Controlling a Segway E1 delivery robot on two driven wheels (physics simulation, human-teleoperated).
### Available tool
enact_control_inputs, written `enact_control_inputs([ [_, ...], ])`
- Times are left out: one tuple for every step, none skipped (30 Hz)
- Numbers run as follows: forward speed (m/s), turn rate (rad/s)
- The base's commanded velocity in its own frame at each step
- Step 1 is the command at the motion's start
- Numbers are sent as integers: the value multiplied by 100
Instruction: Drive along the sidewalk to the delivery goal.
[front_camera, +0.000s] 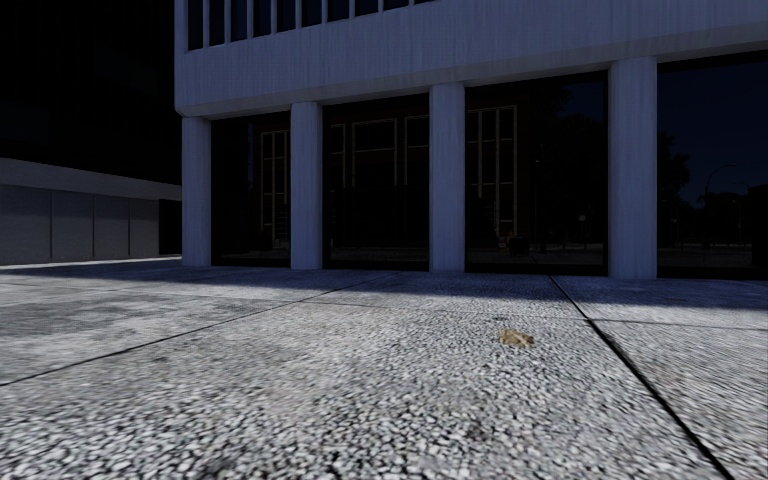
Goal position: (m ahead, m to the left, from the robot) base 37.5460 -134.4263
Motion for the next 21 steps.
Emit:
enact_control_inputs([
  [0,0],
  [0,0],
  [0,0],
  [0,0],
  [0,0],
  [0,0],
  [0,0],
  [0,0],
  [0,0],
  [0,0],
  [0,0],
  [0,0],
  [0,0],
  [0,0],
  [0,0],
  [0,0],
  [0,0],
  [0,0],
  [0,0],
  [0,0],
  [0,0],
])
